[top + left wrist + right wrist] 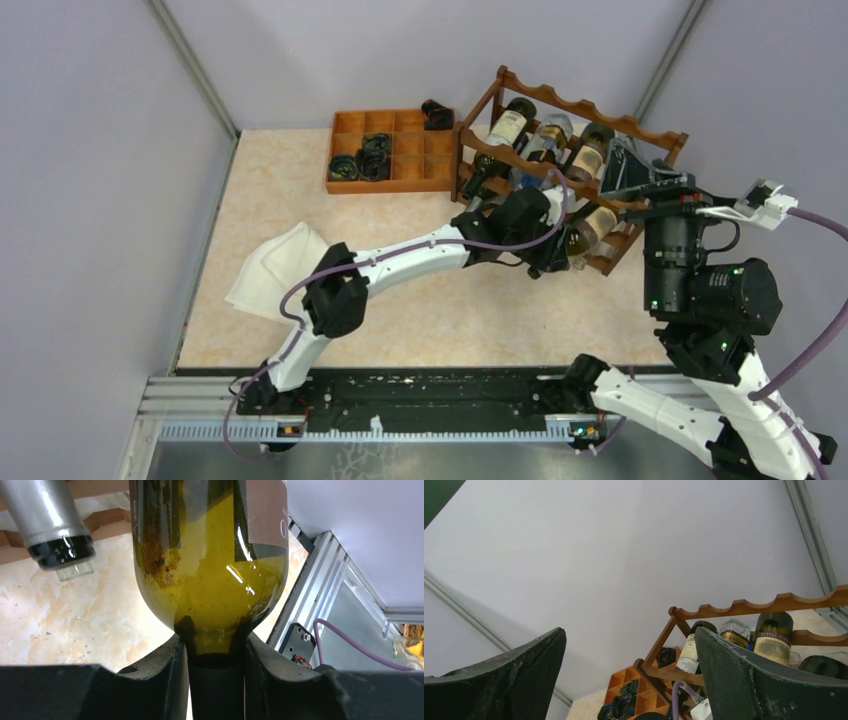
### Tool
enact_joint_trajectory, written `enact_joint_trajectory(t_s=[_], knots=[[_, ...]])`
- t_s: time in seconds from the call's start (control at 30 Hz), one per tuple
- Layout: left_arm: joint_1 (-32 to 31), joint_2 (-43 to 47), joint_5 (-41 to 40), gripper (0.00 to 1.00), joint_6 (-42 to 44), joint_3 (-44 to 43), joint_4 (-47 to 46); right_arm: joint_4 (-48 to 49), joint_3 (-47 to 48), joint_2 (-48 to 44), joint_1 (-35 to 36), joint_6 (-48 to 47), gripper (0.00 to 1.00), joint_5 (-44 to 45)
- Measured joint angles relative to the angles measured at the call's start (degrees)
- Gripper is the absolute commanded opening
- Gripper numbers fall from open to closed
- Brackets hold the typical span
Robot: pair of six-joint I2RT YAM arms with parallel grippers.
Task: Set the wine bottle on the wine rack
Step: Move the wine rack to the center of the board.
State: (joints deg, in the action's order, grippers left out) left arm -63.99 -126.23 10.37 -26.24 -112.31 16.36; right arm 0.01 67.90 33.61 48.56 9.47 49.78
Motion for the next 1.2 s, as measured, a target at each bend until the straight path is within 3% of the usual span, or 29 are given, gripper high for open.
enact_joint_trajectory(t_s=[0.37,0.9,1.07,1.2], knots=[[0.00,-7.23,-1.88,0.00,-1.73,-12.00,3.48,0.02,-0.31,-1.68,0.00,0.83,0.98,-0.50],[0.00,-12.28,-2.80,0.00,-11.63,-17.14,-1.46,-0.46,-1.18,-2.93,0.02,1.03,0.98,-1.27],[0.00,-14.36,-2.84,0.00,-13.66,-18.71,-4.26,-0.44,-1.18,-2.97,1.27,-3.04,0.97,1.44],[0.00,-14.88,-2.73,0.00,-14.34,-19.02,-5.29,1.73,-1.27,-2.97,8.48,-11.45,0.92,6.97]])
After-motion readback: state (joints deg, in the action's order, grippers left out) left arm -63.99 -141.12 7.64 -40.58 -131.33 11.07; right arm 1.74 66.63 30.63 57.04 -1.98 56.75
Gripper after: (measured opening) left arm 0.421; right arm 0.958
